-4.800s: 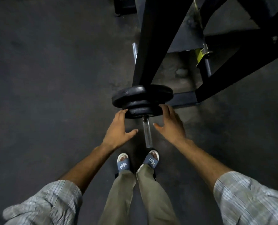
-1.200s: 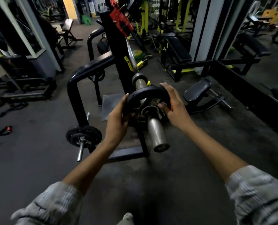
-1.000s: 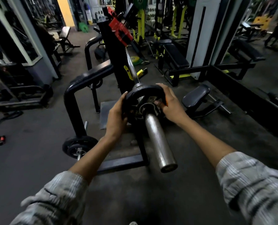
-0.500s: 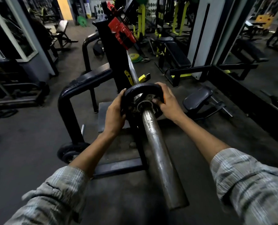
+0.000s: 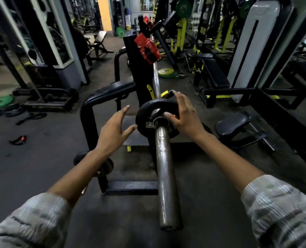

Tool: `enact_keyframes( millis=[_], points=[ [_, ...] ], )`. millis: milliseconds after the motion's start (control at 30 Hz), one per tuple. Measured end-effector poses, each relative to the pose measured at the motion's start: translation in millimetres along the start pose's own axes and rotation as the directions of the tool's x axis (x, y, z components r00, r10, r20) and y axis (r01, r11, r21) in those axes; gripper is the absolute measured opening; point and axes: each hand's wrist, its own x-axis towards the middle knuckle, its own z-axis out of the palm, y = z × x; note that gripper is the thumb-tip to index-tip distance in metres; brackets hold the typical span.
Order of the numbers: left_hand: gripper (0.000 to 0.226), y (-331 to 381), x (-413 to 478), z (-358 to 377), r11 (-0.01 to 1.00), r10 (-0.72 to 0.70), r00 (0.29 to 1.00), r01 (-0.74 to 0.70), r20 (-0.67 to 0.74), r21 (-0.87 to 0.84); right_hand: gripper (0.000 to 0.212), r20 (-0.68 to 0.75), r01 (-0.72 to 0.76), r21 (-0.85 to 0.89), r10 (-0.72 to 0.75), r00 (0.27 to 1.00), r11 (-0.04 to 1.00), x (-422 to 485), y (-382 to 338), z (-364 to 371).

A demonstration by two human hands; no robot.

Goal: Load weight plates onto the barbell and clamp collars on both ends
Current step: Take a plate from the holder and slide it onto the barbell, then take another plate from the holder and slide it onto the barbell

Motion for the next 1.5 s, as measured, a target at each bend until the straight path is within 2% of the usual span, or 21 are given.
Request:
enact_keyframes(
  millis=[133,233,367,533,767,1000,1300,1500],
  points=[
    [0.073,-13,-33,-48,0.994,-0.007,1.0,0.009,-0.016,0.109,0.078,0.064,0.198,-0.115,-0.192,0.979,0.973,-3,-47,2],
    [0.071,-26,-54,-86,0.985,-0.006,1.0,0.006,0.001,0.17,0.079,0.168,0.318,-0.171,-0.29,0.942,0.933,-7,-87,13],
    [0.072,-57,-81,-135,0.973,-0.009,0.997,-0.009,0.074,0.229,0.082,0.328,0.434,-0.171,-0.364,0.872,0.885,-9,-138,36],
    [0.088,-111,-118,-180,0.965,-0.06,0.978,0.004,0.202,0.263,0.083,0.447,0.497,-0.213,-0.369,0.815,0.841,-17,-191,74],
    [0.086,-197,-183,-213,0.969,-0.12,0.946,0.046,0.302,0.241,0.083,0.535,0.408,-0.224,-0.239,0.811,0.885,-43,-246,159],
    [0.08,-279,-210,-198,0.968,-0.178,0.884,0.078,0.432,0.238,0.079,0.617,0.28,-0.179,-0.114,0.779,0.943,-77,-259,248],
    [0.08,-383,-196,-117,0.939,-0.341,0.739,0.249,0.581,0.235,0.069,0.753,0.108,-0.121,0.02,0.658,0.987,-57,-209,385],
    [0.077,-446,-176,-63,0.917,-0.399,0.628,0.295,0.668,0.271,0.068,0.79,-0.044,-0.138,0.137,0.597,0.989,-34,-161,475]
  ],
)
